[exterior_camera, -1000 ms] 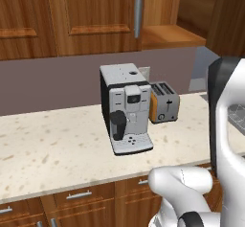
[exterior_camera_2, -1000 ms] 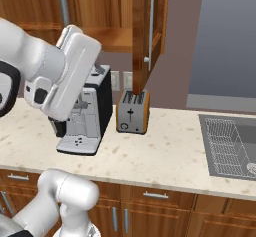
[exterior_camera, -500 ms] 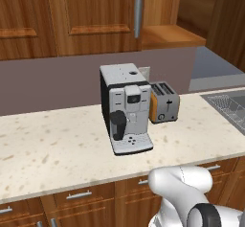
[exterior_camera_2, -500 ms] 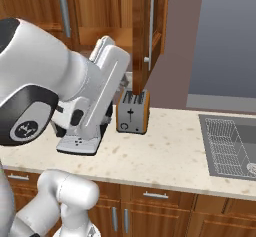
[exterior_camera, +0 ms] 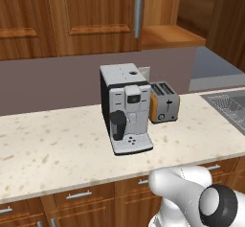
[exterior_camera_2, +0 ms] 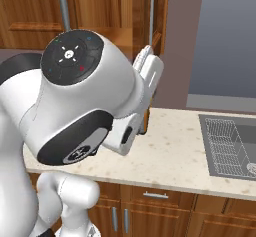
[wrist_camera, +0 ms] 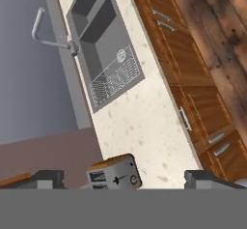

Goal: Close all open cabinet doors.

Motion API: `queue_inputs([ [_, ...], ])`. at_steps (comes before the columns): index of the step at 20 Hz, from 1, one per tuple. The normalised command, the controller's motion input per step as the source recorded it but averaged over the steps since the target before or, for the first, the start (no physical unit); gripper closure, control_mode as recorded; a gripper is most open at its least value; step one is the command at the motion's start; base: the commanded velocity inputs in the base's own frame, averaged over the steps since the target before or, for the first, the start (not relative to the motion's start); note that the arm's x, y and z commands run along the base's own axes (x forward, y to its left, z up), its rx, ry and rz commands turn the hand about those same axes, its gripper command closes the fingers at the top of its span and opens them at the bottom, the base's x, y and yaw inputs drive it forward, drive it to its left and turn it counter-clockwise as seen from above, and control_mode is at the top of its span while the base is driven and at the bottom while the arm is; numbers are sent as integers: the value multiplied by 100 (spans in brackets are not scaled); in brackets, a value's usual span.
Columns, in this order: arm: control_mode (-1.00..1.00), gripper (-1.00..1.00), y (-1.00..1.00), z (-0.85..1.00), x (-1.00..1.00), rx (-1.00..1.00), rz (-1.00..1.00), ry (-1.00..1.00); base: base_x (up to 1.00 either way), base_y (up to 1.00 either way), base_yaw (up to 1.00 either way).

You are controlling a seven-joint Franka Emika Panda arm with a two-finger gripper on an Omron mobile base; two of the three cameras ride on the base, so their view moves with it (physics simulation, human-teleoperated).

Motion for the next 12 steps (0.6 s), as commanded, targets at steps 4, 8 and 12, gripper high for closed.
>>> queue_inputs([
  [4,-100,-100,-24,-27,43,0,0,-15,0,0,0],
  [8,-100,-100,-18,-32,63,0,0,-16,0,0,0],
  [12,-100,-100,-17,-32,61,0,1,-25,0,0,0],
])
